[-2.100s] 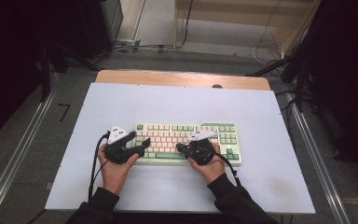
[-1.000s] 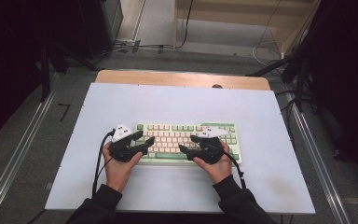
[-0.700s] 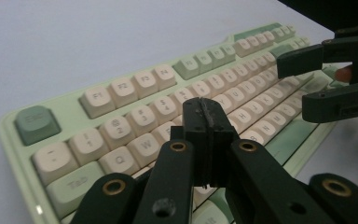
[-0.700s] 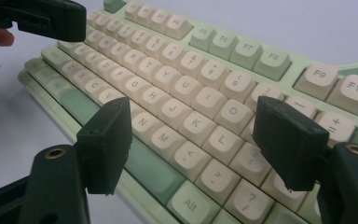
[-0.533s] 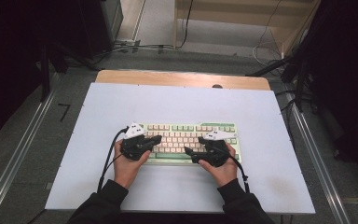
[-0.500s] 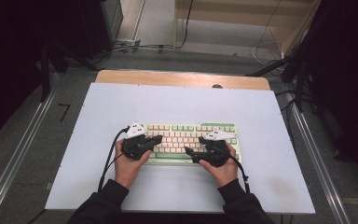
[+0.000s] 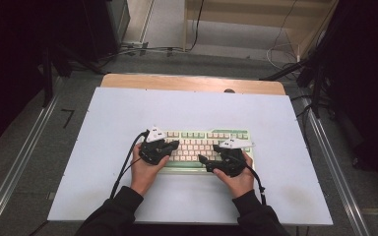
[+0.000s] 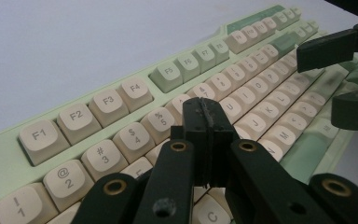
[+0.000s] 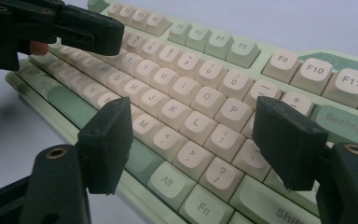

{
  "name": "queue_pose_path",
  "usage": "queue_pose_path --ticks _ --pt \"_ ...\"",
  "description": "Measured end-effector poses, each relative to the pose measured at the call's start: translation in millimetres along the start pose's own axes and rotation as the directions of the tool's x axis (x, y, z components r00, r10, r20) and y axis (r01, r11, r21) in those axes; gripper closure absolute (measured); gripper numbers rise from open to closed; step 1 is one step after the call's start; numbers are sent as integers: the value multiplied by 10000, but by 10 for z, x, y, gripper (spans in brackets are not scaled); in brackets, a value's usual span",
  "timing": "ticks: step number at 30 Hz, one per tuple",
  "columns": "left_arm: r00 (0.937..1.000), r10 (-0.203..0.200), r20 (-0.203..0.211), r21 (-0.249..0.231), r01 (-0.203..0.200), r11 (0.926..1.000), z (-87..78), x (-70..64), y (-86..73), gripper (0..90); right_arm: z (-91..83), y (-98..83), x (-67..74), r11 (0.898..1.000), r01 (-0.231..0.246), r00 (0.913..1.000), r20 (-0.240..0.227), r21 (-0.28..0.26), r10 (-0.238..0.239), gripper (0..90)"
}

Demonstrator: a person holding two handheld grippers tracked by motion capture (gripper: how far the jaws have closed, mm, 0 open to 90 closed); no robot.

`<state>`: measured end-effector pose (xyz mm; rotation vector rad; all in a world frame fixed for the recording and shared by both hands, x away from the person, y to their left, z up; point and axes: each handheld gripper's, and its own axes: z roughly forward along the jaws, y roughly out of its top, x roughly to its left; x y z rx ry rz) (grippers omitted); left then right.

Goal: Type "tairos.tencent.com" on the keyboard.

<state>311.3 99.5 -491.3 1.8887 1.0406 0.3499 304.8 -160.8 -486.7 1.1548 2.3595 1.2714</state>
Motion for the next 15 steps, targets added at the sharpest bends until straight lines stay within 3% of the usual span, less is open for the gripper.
queue_pose_path --ticks 15 --pt "10000 -19 -41 263 20 9997 87 15 9 900 1 1 -1 10000 -23 10000 -20 18 23 278"
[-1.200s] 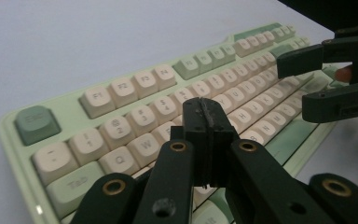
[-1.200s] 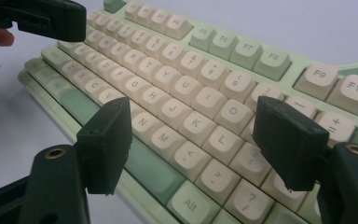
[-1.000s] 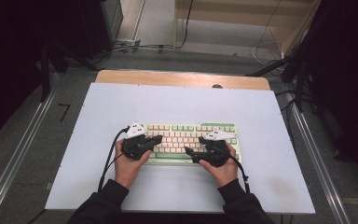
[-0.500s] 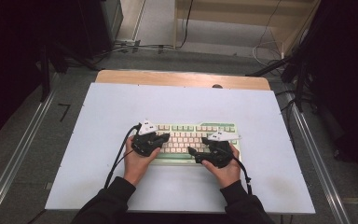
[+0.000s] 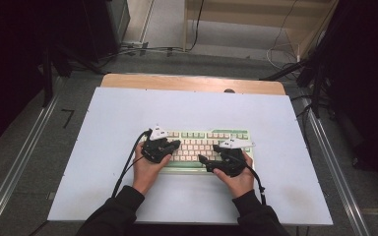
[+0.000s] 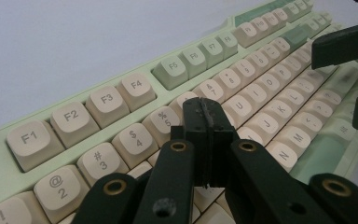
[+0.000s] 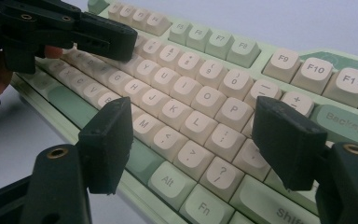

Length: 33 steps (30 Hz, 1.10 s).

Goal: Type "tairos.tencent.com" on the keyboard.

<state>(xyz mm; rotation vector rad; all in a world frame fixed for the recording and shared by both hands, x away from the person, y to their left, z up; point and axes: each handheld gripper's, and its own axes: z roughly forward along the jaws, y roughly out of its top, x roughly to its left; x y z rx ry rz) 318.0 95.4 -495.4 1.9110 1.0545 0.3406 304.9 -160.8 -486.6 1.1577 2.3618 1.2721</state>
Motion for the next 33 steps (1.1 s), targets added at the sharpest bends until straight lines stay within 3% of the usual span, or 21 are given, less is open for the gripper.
queue_pose_path --ticks 15,25,28,31,33 --pt "10000 74 -30 184 -73 9998 26 -15 -8 900 0 8 -3 10000 21 10000 3 0 -21 280" --pt "9993 -132 355 -588 153 9982 -128 -13 45 879 -12 19 -19 10000 -12 10000 35 -71 12 288" --pt "9989 -125 442 -744 157 9971 -181 -17 59 864 -13 20 -15 10000 32 10000 77 -80 -32 316" --pt "9985 -228 495 -877 271 9958 -222 -15 60 786 -16 21 -12 9999 101 9999 118 -76 -100 374" --pt "9985 -281 463 -975 325 9947 -248 -8 58 725 -24 22 -13 9998 189 9997 125 -93 -188 459"
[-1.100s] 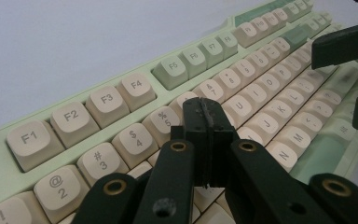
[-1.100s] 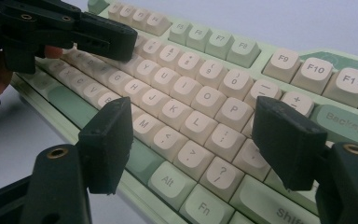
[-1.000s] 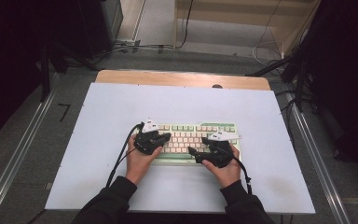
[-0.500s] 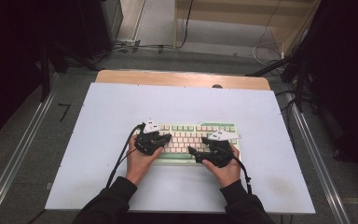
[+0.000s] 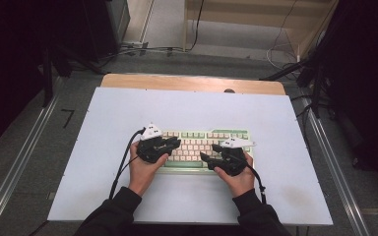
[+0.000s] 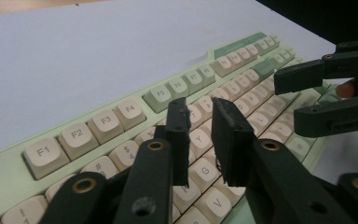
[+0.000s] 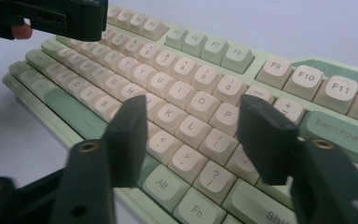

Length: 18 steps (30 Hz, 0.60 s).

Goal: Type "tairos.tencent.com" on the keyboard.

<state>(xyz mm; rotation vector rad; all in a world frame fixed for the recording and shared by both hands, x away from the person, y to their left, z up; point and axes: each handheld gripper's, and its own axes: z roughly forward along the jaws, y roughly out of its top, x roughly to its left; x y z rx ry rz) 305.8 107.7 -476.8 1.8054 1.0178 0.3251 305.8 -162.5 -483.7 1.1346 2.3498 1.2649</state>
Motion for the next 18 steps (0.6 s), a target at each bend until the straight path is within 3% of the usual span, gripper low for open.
queue_pose_path --ticks 3,5,9,18 --pt "9998 -101 -165 -136 98 9999 -39 14 -4 642 -15 4 2 10000 76 9999 -87 -49 -76 602" --pt "9989 -93 -453 -185 85 9998 -67 27 -8 539 -15 4 7 9999 116 9999 -53 23 -116 683" --pt "9953 -65 -965 -330 33 9994 -135 49 -25 426 -7 3 7 9993 316 9995 -83 223 -314 858" --pt "9848 -318 -1709 -421 249 9988 -279 113 -116 304 20 21 50 9972 607 9980 -194 427 -599 878"
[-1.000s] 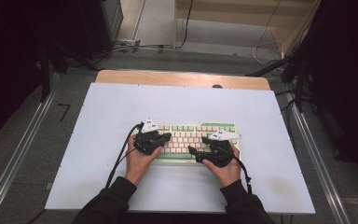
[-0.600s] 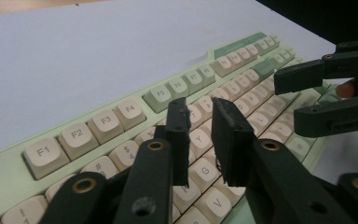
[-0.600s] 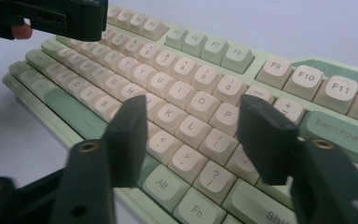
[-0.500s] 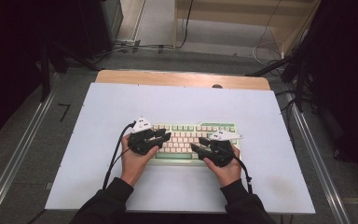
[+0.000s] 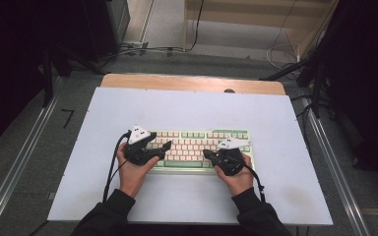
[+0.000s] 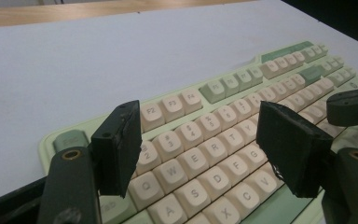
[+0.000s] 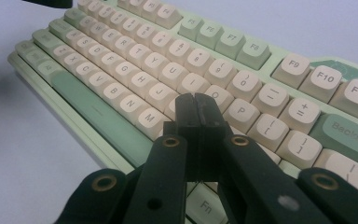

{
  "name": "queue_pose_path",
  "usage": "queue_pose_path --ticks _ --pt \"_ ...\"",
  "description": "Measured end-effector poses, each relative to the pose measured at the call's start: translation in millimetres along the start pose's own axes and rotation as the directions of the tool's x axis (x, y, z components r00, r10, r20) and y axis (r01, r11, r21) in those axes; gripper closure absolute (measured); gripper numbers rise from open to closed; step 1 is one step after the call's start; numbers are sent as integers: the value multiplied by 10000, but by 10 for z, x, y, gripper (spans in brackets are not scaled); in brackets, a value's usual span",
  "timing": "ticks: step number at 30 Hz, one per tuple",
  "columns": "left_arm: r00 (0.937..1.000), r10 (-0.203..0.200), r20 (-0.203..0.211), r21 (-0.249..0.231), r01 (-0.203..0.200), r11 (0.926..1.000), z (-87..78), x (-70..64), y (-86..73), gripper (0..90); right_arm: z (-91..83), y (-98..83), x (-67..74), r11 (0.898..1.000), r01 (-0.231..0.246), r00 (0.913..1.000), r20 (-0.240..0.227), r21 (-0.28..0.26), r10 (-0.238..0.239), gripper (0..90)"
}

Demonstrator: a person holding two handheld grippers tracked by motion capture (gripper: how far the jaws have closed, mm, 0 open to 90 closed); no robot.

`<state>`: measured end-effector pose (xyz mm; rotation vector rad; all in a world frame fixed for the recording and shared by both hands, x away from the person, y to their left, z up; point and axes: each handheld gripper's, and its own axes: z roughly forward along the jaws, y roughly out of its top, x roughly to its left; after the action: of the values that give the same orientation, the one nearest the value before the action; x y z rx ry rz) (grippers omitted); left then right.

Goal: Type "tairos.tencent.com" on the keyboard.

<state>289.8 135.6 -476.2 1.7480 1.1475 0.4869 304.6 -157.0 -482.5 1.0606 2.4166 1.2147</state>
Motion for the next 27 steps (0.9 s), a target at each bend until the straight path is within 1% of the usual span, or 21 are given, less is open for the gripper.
queue_pose_path --ticks 1,3,7,16,19,27 --pt "10000 3 -71 -12 -4 10000 -20 18 -8 299 -1 0 -3 10000 7 10000 1 9 -7 878" --pt "9996 -158 -243 -72 156 9999 -55 52 -22 291 0 -1 -11 10000 -11 10000 19 39 11 878" --pt "9985 -312 -454 -190 303 9994 -100 106 -46 291 13 -6 -16 9999 24 10000 96 150 -25 878" --pt "9987 -269 -443 -74 266 9996 -113 111 -74 291 30 -34 -25 9992 -83 9999 88 403 79 878" --pt "9988 -284 -401 -47 282 9996 -110 107 -78 291 35 -40 -24 9991 -35 10000 74 431 32 878" --pt "9988 -319 -369 -29 318 9995 -111 106 -85 291 35 -47 -25 9990 -115 9999 57 441 113 878"
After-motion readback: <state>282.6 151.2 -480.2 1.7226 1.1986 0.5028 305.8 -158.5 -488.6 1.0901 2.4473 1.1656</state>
